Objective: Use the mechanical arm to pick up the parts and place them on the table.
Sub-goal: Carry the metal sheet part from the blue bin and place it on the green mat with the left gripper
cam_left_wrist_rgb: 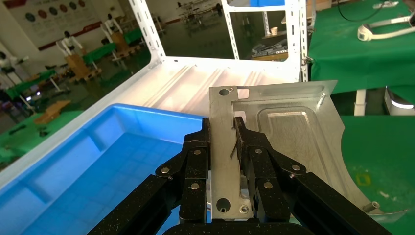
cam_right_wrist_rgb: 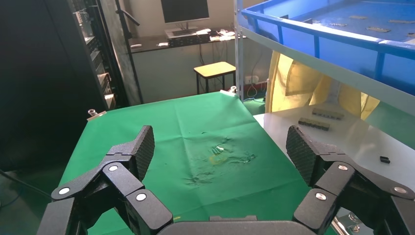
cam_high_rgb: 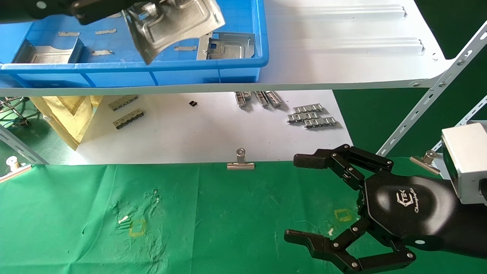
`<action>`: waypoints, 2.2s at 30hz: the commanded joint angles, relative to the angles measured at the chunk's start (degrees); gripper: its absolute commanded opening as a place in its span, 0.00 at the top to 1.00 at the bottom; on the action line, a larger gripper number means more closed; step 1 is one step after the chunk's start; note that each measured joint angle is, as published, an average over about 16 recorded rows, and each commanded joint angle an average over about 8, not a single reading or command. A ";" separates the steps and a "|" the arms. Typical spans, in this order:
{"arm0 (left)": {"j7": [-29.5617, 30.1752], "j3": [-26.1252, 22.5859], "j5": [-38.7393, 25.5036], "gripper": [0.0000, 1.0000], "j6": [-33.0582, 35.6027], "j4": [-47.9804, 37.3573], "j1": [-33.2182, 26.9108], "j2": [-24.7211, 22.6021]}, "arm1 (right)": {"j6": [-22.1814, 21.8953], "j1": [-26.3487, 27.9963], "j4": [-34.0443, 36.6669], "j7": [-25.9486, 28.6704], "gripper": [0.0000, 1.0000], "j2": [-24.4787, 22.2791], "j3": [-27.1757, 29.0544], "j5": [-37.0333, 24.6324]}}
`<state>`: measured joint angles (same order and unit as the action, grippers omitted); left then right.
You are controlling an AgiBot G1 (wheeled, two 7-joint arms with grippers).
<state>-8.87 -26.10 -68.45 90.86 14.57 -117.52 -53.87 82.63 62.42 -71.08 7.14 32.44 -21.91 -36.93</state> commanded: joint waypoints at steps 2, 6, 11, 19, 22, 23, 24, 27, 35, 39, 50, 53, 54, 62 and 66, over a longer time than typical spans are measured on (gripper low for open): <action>-0.66 -0.54 1.97 1.00 1.44 3.97 1.97 1.76 | 0.00 0.00 0.00 0.00 0.00 0.00 0.00 0.00; 0.53 -3.39 9.70 1.00 1.45 16.13 8.19 7.33 | 0.00 0.00 0.00 0.00 0.00 0.00 0.00 0.00; 1.43 -8.14 18.13 1.00 0.99 27.68 14.59 14.22 | 0.00 0.00 0.00 0.00 0.00 0.00 0.00 0.00; -10.64 -17.67 15.40 1.00 0.31 33.90 21.06 18.87 | 0.00 0.00 0.00 0.00 0.00 0.00 0.00 0.00; -17.17 -20.77 13.20 1.00 0.24 34.05 22.74 19.16 | 0.00 0.00 0.00 0.00 0.00 0.00 0.00 0.00; -19.08 -21.66 12.80 1.00 0.21 33.61 23.18 19.12 | 0.00 0.00 0.00 0.00 0.00 0.00 0.00 0.00; -20.72 -22.42 12.62 1.00 0.19 32.91 23.54 18.99 | 0.00 0.00 0.00 0.00 0.00 0.00 0.00 0.00; -24.91 -24.39 12.72 1.00 0.04 29.60 24.53 18.31 | 0.00 0.00 0.00 0.00 0.00 0.00 0.00 0.00; -34.13 -27.18 11.25 1.00 -1.47 19.40 25.62 15.94 | 0.00 0.00 0.00 0.00 0.00 0.00 0.00 0.00; -37.11 -27.50 11.12 0.96 -1.66 15.40 26.07 14.69 | 0.00 0.00 0.00 0.00 0.00 0.00 0.00 0.00; -40.33 -28.79 9.17 0.00 -2.67 6.72 25.05 11.82 | 0.00 0.00 0.00 0.00 0.00 0.00 -0.01 0.00; -41.12 -28.77 9.29 0.00 -2.43 5.00 24.87 11.21 | 0.00 0.00 0.00 0.00 0.00 0.00 -0.01 0.00; -41.20 -28.77 9.36 0.00 -2.25 4.46 24.84 11.04 | 0.00 0.00 0.00 0.00 0.00 0.00 -0.01 0.00; -35.93 -27.99 13.98 0.00 0.27 3.00 25.15 10.66 | 0.00 0.00 0.00 0.00 0.00 0.00 -0.01 0.00; -26.45 -27.11 21.80 0.00 0.94 6.76 27.67 12.41 | 0.00 0.00 0.00 0.00 0.00 0.00 -0.01 0.01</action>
<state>-35.67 -53.19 -46.36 91.35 21.46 -89.34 -41.16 82.63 62.42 -71.08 7.14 32.44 -21.92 -36.93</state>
